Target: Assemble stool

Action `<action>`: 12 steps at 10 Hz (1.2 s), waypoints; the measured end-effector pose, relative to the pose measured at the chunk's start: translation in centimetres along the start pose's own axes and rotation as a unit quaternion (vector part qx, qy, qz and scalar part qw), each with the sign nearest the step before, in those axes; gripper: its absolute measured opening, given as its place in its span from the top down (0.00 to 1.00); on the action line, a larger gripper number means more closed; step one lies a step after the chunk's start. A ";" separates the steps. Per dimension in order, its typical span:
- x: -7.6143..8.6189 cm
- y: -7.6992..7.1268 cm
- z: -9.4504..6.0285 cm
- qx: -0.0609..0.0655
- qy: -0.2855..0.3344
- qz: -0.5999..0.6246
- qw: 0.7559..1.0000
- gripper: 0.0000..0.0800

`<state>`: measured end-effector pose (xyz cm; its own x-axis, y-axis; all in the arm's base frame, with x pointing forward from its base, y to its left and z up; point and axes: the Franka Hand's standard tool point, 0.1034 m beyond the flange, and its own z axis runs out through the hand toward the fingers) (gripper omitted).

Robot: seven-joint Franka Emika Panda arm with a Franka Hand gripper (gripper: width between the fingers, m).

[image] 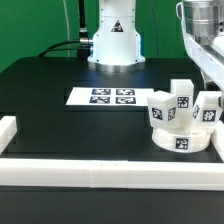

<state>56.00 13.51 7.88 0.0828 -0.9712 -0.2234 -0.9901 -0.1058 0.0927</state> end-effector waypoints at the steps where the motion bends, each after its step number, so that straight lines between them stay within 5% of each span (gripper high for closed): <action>1: -0.1 0.0 0.0 0.000 0.000 -0.005 1.000 0.23; 8: -0.5 -0.3 -0.9 0.008 -0.009 -0.064 0.998 0.19; 11: -1.4 -0.1 -1.5 -0.019 -0.007 -0.248 0.969 0.19; 12: -1.7 -0.4 -1.9 -0.019 -0.005 -0.305 0.952 0.19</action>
Offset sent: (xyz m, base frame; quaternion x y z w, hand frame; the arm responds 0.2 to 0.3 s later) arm -0.0031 -0.0063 0.0189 0.0033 -0.0362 -0.0223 0.9991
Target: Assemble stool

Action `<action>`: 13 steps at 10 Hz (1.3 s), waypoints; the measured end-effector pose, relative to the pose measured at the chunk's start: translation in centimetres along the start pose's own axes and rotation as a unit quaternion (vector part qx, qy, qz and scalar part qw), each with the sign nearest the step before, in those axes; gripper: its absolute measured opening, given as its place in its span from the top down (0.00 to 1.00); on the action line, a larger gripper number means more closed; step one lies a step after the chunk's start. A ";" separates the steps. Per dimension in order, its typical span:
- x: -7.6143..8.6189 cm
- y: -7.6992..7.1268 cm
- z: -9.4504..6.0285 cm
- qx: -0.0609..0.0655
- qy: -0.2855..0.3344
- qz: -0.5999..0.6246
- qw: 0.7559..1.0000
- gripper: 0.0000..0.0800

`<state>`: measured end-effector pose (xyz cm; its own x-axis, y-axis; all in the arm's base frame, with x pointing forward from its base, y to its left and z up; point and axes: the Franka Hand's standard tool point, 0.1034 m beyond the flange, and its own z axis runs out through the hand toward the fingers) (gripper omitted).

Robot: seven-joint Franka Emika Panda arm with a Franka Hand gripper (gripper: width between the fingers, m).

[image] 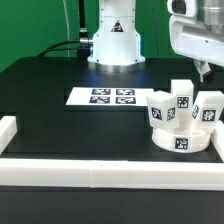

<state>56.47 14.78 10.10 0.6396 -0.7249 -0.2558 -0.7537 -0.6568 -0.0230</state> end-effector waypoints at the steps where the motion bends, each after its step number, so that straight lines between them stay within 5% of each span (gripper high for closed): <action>1: -0.3 0.0 0.3 -0.002 -0.001 -0.043 0.999 0.19; 6: -0.2 0.0 0.2 -0.005 0.003 -0.264 0.964 0.19; 8: 0.1 0.0 -0.4 -0.026 0.019 -0.398 0.917 0.19; 13: 0.8 0.4 -0.3 -0.033 0.014 -0.583 0.812 0.19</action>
Offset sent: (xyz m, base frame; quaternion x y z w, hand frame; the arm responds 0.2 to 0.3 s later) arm 0.0000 0.0000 0.0000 0.0000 0.0000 -0.1296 0.9916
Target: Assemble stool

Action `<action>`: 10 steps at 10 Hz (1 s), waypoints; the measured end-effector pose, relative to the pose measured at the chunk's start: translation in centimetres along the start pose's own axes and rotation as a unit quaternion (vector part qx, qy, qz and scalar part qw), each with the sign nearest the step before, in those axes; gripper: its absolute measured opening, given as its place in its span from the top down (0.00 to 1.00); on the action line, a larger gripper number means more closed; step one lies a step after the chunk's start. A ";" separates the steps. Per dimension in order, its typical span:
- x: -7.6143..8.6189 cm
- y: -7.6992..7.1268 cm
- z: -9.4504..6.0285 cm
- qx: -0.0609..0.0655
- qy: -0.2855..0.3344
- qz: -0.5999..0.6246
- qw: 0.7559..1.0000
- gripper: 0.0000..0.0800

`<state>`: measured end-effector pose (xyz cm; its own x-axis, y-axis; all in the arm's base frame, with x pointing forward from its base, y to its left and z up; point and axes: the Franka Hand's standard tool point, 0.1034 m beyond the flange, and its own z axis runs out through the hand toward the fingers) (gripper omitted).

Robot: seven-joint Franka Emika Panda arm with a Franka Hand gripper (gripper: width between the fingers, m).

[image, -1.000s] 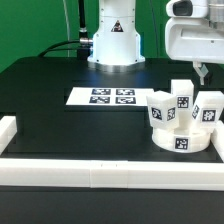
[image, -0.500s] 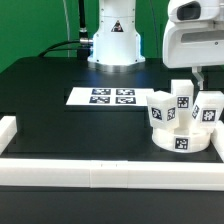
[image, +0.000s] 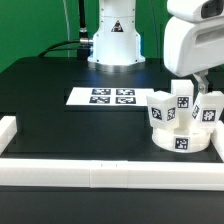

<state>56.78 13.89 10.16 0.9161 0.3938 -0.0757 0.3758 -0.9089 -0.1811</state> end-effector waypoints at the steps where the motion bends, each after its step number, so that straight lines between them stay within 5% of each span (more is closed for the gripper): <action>1: 0.0 0.1 0.0 -0.001 0.000 -0.038 0.999 0.19; 3: 0.0 0.2 0.0 -0.001 0.000 -0.104 0.995 0.19; 5: 0.3 0.5 0.1 -0.015 0.010 -0.222 0.975 0.19; 7: 0.4 0.9 -0.1 -0.030 0.007 -0.342 0.939 0.19; 10: 0.4 1.2 0.0 -0.034 0.006 -0.439 0.898 0.19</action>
Offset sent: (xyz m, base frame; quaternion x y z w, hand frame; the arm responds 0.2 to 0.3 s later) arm 0.0001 -0.0002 0.0020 -0.0387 0.0361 -0.3198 0.9460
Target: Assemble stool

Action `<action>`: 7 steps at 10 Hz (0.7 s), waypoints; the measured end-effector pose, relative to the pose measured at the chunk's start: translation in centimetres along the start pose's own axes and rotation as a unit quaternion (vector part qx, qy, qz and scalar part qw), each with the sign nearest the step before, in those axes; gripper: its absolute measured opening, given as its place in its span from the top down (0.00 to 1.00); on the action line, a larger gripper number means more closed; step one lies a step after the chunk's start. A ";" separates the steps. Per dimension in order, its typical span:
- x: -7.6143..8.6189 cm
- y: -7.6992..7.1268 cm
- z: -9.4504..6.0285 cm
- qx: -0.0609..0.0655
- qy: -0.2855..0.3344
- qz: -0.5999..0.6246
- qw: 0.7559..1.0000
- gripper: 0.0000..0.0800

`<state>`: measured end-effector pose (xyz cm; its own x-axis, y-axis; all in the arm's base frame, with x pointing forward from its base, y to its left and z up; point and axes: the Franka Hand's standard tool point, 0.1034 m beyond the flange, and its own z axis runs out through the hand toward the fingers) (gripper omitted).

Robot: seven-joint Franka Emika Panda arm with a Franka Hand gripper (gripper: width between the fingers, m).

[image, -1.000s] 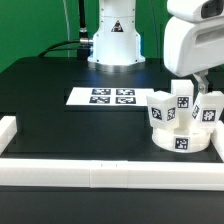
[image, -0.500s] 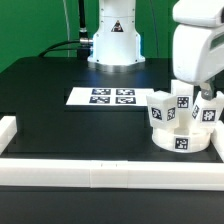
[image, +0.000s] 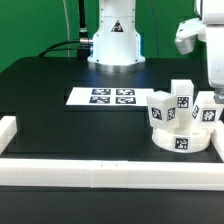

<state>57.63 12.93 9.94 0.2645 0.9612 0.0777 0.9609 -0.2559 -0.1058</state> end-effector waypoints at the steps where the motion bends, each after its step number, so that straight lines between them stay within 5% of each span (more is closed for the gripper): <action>1: -0.2 0.1 0.0 -0.001 -0.003 -0.037 0.999 0.19; 7: -1.9 -0.6 1.6 -0.002 -0.004 -0.065 0.998 0.19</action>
Offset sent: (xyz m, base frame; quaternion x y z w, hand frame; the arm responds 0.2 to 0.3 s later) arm -0.0161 -0.0028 -0.0148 -0.0215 0.0252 -0.1017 0.9943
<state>56.43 11.40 8.29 0.1372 0.9871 0.0828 0.9874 -0.1296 -0.0906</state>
